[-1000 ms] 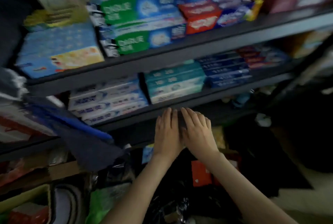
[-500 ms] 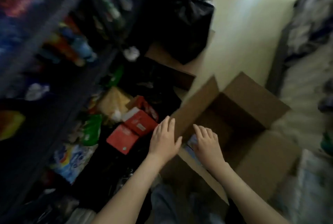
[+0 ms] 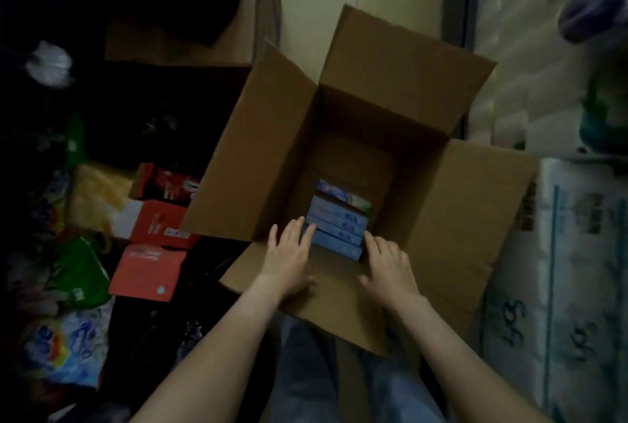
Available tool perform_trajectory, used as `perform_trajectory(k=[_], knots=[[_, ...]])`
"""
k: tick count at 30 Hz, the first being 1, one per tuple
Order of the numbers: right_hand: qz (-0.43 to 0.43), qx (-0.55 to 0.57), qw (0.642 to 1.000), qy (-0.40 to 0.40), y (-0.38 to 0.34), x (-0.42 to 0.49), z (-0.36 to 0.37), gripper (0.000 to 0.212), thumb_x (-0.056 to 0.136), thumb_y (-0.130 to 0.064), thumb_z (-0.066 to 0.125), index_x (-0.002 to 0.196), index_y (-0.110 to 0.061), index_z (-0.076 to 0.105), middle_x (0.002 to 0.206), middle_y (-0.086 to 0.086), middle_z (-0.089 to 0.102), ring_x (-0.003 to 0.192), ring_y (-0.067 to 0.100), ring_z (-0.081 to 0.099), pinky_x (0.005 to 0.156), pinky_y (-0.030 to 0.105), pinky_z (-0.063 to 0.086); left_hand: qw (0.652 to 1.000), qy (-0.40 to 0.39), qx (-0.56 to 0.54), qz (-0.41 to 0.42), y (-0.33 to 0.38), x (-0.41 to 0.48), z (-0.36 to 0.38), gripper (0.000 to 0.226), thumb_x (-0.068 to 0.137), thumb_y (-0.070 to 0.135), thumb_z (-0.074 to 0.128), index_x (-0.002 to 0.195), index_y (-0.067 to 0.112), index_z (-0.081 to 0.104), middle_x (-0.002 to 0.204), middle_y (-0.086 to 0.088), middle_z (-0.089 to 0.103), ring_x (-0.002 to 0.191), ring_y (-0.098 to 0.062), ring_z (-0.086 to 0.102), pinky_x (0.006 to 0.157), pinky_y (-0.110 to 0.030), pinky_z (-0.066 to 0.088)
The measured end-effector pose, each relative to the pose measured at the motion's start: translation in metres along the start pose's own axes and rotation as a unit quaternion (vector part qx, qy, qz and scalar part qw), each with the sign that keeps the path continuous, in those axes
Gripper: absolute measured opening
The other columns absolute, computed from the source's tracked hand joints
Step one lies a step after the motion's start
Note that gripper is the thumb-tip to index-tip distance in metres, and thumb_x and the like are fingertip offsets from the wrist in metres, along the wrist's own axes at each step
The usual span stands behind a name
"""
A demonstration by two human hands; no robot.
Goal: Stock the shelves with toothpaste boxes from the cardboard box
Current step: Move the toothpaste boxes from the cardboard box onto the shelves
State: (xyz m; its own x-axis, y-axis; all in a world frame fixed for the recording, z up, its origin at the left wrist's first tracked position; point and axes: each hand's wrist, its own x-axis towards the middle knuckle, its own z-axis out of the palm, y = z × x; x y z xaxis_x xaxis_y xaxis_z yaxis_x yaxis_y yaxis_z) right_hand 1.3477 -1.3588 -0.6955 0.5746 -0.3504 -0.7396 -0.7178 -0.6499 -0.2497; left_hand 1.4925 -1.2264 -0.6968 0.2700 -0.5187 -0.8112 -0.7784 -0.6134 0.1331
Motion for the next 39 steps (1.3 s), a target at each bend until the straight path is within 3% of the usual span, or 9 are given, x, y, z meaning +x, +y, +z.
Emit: perform_trajectory(k=[8,12,16,19,27,30,34,36,39], knots=[[-0.013,-0.002,0.994,-0.105,0.002,0.029,0.067,0.098,0.082,-0.042,0.063,0.152,-0.024,-0.003,0.155,0.004,0.016,0.140,0.027,0.018,0.113,0.041,0.017,0.991,-0.073,0.110,0.035,-0.023,0.037,0.055,0.117,0.076,0.068,0.059,0.151,0.015,-0.014,0.160,-0.009,-0.010,0.147,-0.026,-0.010,0.116,-0.053,-0.007],[-0.017,0.012,0.993,-0.112,-0.004,0.032,0.099,0.086,0.086,-0.042,0.058,0.152,-0.021,0.006,0.151,0.004,0.025,0.137,0.024,0.023,0.112,0.039,0.020,0.994,-0.050,0.098,0.014,-0.031,0.044,0.080,0.112,0.080,0.069,0.053,0.151,0.011,-0.011,0.160,-0.010,0.003,0.147,-0.027,0.006,0.119,-0.046,0.006],[-0.037,0.000,0.996,-0.086,-0.005,0.037,0.114,0.052,0.089,-0.037,0.054,0.136,-0.018,0.039,0.132,0.003,0.046,0.122,0.022,0.039,0.102,0.035,0.033,0.996,-0.002,0.093,0.013,-0.034,0.052,0.089,0.089,0.082,0.067,0.053,0.146,0.011,0.025,0.143,-0.010,0.040,0.133,-0.027,0.035,0.112,-0.042,0.023],[-0.059,-0.012,0.996,-0.069,-0.007,0.042,0.115,0.041,0.089,-0.032,0.056,0.126,-0.019,0.046,0.125,0.002,0.050,0.115,0.020,0.044,0.096,0.032,0.038,0.995,0.003,0.099,0.032,-0.036,0.061,0.085,0.070,0.084,0.065,0.051,0.132,0.015,0.043,0.132,-0.009,0.049,0.125,-0.027,0.040,0.104,-0.041,0.030],[-0.118,-0.096,0.984,-0.090,-0.011,0.054,0.111,0.044,0.093,-0.016,0.049,0.135,-0.016,0.037,0.130,0.007,0.047,0.118,0.024,0.044,0.096,0.032,0.038,0.998,-0.056,-0.015,0.023,-0.041,0.086,0.058,0.070,0.094,0.064,0.030,0.145,0.016,0.033,0.142,-0.011,0.043,0.128,-0.028,0.040,0.105,-0.042,0.032],[-0.111,-0.084,0.980,-0.143,-0.010,0.063,0.104,0.048,0.091,-0.028,0.055,0.134,-0.018,0.037,0.134,0.006,0.043,0.121,0.023,0.041,0.098,0.033,0.036,0.999,-0.021,0.000,0.033,-0.034,0.099,0.053,0.068,0.093,0.056,0.040,0.148,0.018,0.026,0.148,-0.010,0.034,0.135,-0.027,0.032,0.112,-0.042,0.024],[-0.041,0.041,0.959,-0.277,-0.005,0.095,0.073,0.079,0.083,-0.065,0.053,0.147,-0.028,0.027,0.152,0.000,0.026,0.139,0.021,0.024,0.112,0.038,0.023,0.999,0.034,-0.041,0.012,-0.021,0.132,0.049,0.074,0.092,0.053,0.046,0.151,0.019,0.018,0.155,-0.008,0.022,0.143,-0.024,0.018,0.118,-0.042,0.005],[-0.008,0.108,0.974,-0.200,0.003,0.125,0.069,0.071,0.088,-0.065,0.043,0.147,-0.026,0.029,0.151,0.000,0.030,0.138,0.019,0.026,0.111,0.036,0.024,0.998,0.038,-0.041,-0.004,-0.014,0.159,0.048,0.077,0.092,0.052,0.046,0.152,0.019,0.010,0.158,-0.009,0.013,0.145,-0.025,0.010,0.118,-0.044,0.000],[0.045,0.094,0.994,-0.013,0.021,0.186,0.080,0.052,0.097,-0.040,0.044,0.143,-0.019,0.032,0.143,0.004,0.040,0.130,0.020,0.037,0.108,0.036,0.033,0.997,0.048,-0.050,-0.026,-0.009,0.205,0.047,0.084,0.093,0.048,0.046,0.152,0.019,-0.005,0.159,-0.011,0.003,0.147,-0.027,0.003,0.118,-0.047,-0.001]])
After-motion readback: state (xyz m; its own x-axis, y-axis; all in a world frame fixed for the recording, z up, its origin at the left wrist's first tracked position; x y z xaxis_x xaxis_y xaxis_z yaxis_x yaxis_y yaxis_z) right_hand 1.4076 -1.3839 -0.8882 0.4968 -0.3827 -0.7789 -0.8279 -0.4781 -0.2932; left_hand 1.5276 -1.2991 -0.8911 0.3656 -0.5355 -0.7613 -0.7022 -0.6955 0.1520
